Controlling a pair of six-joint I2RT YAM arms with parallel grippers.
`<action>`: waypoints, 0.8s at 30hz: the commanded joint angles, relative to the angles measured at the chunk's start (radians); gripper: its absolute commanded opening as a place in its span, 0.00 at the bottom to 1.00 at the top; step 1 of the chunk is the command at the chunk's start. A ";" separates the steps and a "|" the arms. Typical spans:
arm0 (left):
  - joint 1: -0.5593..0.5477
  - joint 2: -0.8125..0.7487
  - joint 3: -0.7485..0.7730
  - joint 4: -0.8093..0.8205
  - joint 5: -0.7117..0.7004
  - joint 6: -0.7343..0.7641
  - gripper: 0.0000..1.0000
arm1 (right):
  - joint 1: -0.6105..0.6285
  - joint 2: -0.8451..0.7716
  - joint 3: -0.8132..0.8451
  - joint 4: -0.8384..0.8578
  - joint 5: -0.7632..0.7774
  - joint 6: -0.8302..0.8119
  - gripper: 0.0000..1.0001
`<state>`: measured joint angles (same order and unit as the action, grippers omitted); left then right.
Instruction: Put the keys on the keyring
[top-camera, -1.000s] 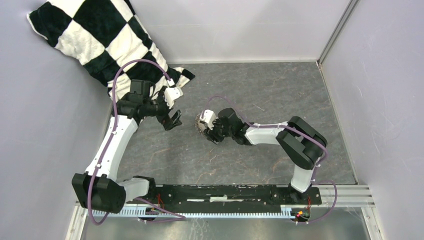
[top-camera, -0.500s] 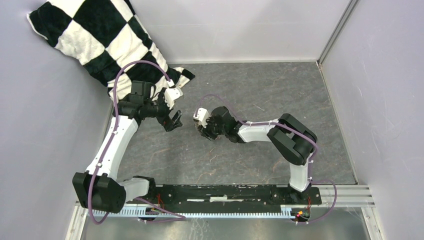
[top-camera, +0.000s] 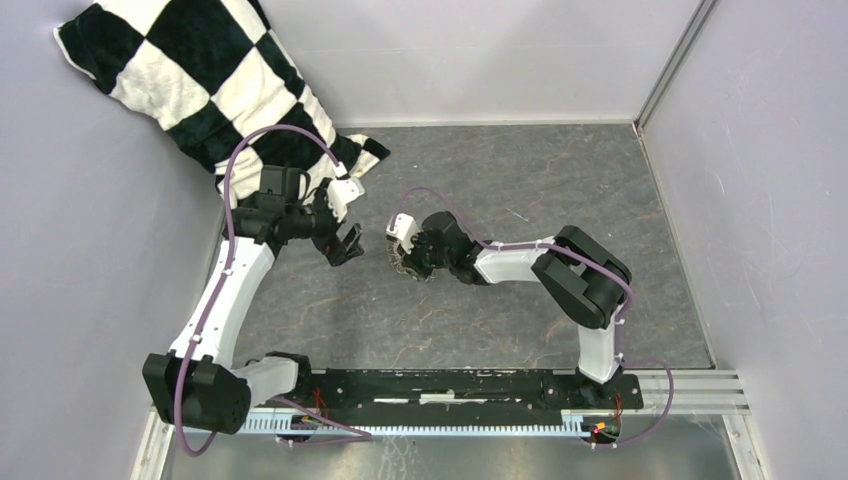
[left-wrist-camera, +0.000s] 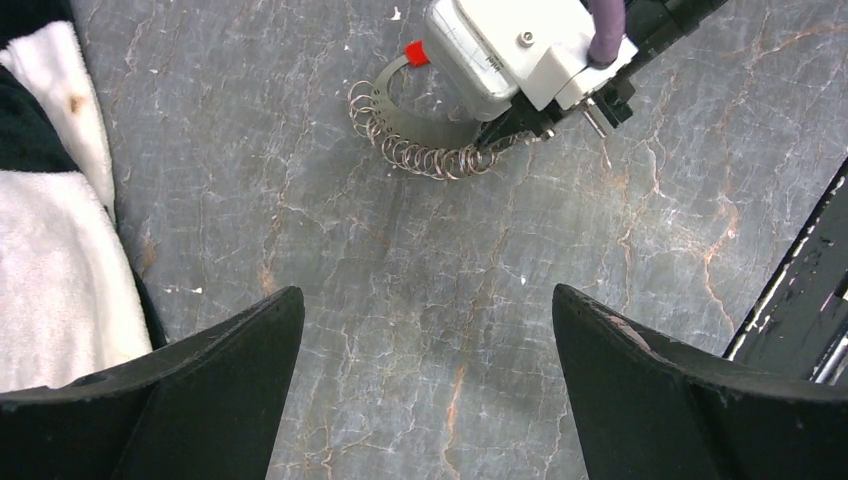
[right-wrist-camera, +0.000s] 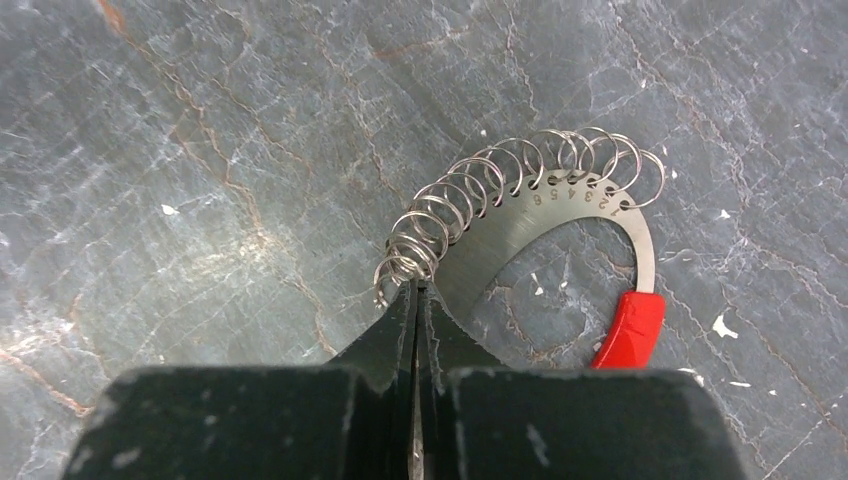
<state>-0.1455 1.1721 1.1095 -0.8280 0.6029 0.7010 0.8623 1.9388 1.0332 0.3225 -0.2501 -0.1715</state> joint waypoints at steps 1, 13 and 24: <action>0.003 -0.021 0.000 0.023 0.002 -0.001 1.00 | 0.003 -0.096 0.006 0.042 -0.049 0.028 0.00; -0.014 -0.027 -0.050 0.009 0.053 0.146 0.99 | 0.003 -0.311 -0.107 0.084 -0.075 0.062 0.00; -0.007 0.049 -0.012 0.049 0.091 0.041 1.00 | 0.006 -0.111 -0.079 0.012 -0.014 -0.026 0.52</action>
<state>-0.1547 1.1889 1.0615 -0.8188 0.6544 0.7757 0.8623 1.7561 0.9421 0.3481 -0.2867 -0.1631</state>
